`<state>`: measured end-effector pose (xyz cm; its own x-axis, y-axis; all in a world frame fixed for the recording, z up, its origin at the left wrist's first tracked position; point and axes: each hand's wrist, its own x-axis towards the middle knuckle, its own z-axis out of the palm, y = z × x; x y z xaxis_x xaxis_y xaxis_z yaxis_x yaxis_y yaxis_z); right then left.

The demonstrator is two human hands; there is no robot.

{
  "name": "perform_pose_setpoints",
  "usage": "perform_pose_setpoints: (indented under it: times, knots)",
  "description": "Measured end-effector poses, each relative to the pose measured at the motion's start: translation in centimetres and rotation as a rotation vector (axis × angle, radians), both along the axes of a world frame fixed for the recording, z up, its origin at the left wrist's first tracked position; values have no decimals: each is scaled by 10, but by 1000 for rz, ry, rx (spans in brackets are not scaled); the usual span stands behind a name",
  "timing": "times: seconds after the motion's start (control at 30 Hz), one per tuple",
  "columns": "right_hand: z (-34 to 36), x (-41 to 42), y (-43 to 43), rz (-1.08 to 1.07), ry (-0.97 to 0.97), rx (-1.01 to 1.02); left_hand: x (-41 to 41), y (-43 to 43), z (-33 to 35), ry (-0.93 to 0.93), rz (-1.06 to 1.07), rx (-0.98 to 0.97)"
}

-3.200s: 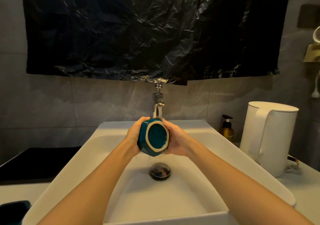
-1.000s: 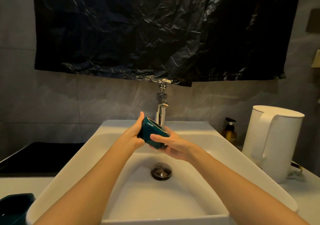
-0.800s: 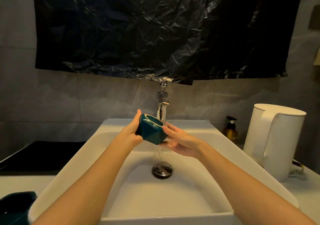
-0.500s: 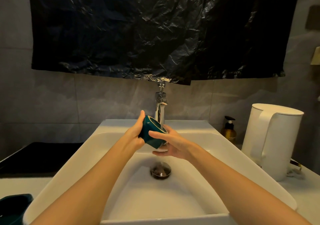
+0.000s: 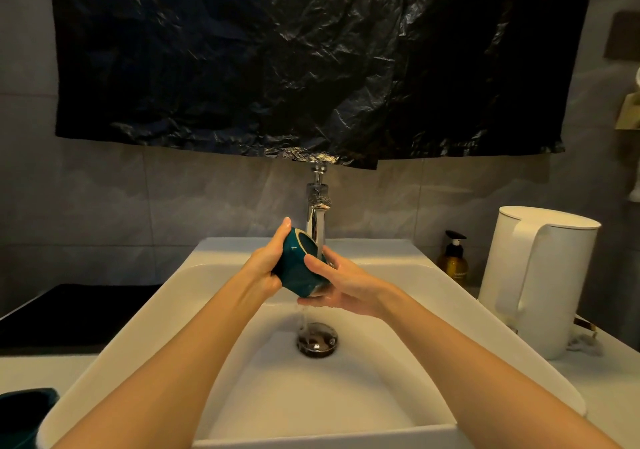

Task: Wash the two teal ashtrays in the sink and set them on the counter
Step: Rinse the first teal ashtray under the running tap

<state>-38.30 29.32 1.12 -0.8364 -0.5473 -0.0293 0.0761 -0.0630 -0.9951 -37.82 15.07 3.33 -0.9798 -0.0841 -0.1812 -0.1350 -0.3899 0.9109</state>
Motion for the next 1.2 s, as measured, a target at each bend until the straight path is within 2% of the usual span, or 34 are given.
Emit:
perform_pose_setpoints:
  times: [0.1, 0.2, 0.3, 0.43, 0.5, 0.6, 0.67, 0.73, 0.77, 0.83, 0.9, 0.97, 1.03, 1.1, 1.13, 1.2]
  knots:
    - [-1, 2, -8, -121, 14, 64, 0, 7, -2, 45, -1, -129]
    - [-3, 1, -11, -190, 64, 137, 0, 11, -3, 55, 23, -153]
    - [-5, 6, -17, -114, 288, 230, -2, 9, -4, 44, 59, -143]
    - [-9, 10, -25, -121, 589, 386, -4, 3, -8, 23, 114, -89]
    - [-7, 16, -24, -113, 608, 348, -6, 1, -9, 28, 112, -83]
    - [1, 24, -18, -88, 515, 317, -8, 1, -8, 16, 89, -61]
    - [7, 26, -13, -111, 516, 479, -7, 4, -6, 6, 93, -46]
    - [12, 31, -9, -191, 606, 747, -5, 4, -4, 12, 113, -41]
    - [13, 33, -10, -244, 687, 791, -5, 3, -4, 18, 125, -29]
    - [14, 34, -15, -252, 734, 657, -6, -1, -4, 23, 148, -4]
    - [12, 26, -23, -219, 544, 373, -7, -2, -5, 17, 134, -1]
    - [11, 21, -26, -201, 342, 246, -5, 3, -5, 17, 92, -12]
    - [7, 19, -21, -229, 290, 304, -4, 8, -6, 18, 64, -38]
    - [11, 20, -12, -316, 332, 394, -3, 7, -6, 19, 66, -71]
    - [13, 18, -6, -370, 416, 452, -4, 4, -6, 18, 85, -73]
    - [19, 13, 4, -408, 454, 407, -5, -3, -6, 17, 128, -66]
